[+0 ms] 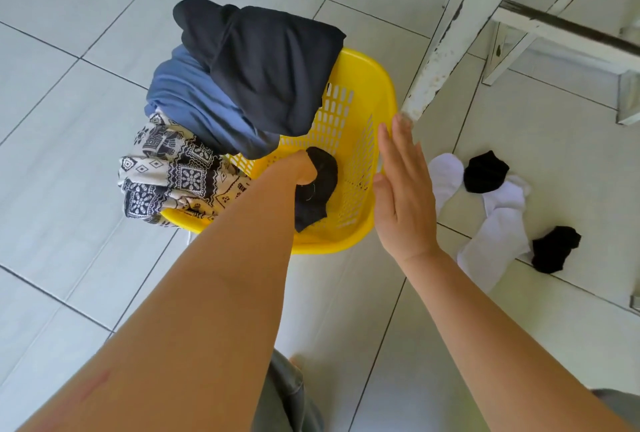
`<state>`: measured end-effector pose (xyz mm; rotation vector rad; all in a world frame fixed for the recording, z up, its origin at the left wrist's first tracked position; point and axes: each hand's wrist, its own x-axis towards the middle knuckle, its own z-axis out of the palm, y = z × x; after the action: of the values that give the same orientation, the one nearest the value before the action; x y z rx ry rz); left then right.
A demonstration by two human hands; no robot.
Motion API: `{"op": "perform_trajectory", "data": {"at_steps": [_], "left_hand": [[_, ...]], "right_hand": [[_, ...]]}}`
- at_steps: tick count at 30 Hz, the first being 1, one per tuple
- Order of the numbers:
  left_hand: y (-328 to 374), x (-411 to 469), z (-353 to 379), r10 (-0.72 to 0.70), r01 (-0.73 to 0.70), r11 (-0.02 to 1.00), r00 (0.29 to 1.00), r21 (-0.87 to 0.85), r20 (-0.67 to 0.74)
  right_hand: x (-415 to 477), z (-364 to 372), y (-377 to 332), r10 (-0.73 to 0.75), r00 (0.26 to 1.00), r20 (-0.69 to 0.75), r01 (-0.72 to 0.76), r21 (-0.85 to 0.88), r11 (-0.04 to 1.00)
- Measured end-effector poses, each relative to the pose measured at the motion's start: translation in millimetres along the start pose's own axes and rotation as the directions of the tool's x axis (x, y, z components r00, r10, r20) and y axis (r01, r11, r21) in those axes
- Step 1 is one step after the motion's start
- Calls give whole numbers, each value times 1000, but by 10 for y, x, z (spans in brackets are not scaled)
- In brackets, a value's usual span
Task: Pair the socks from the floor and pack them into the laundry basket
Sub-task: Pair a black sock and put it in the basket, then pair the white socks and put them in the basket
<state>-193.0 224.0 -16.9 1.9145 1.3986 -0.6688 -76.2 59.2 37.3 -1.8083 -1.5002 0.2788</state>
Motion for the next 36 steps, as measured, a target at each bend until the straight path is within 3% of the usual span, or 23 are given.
{"op": "perform_trajectory", "data": {"at_steps": [8, 14, 16, 19, 21, 23, 24, 26, 29, 32, 34, 36], "left_hand": [[74, -220, -27, 77, -75, 997, 993, 24, -92], [330, -812, 59, 205, -153, 975, 899, 160, -386], [468, -1157, 147, 206, -183, 978, 789, 98, -580], [684, -1659, 341, 255, -300, 946, 465, 120, -848], [859, -1870, 512, 362, -432, 875, 286, 218, -887], [1103, -1939, 692, 474, -537, 787, 214, 302, -854], [1232, -1906, 786, 516, -569, 756, 216, 322, -829], [1466, -1723, 991, 568, -591, 739, 288, 323, -771], [1726, -1241, 1293, 557, -551, 800, 536, 236, -635], [1855, -727, 1528, 407, -359, 913, 791, 193, -457], [1871, -416, 1630, 288, -236, 956, 874, 176, -392], [1878, -144, 1723, 204, -166, 977, 909, 133, -363]], "right_hand": [[23, -17, -1, 4, 999, 41, 0, -88, 996], [-106, -164, 38, -24, 998, 50, 28, -96, 995], [-220, -264, 148, 13, 999, 30, -10, -83, 997], [-387, -428, 425, 84, 996, -36, -87, -108, 990], [-503, -535, 658, 170, 984, -46, -174, -127, 977], [-617, -635, 893, 259, 965, -52, -264, -150, 953], [-672, -677, 1008, 300, 952, -56, -305, -162, 938], [-770, -762, 1211, 375, 925, -58, -379, -189, 906], [-915, -866, 1524, 468, 880, -78, -472, -242, 848], [-1045, -930, 1843, 573, 817, -70, -565, -294, 771], [-1110, -939, 2062, 630, 774, -65, -614, -320, 721], [-1149, -941, 2284, 642, 761, -86, -625, -363, 692]]}}
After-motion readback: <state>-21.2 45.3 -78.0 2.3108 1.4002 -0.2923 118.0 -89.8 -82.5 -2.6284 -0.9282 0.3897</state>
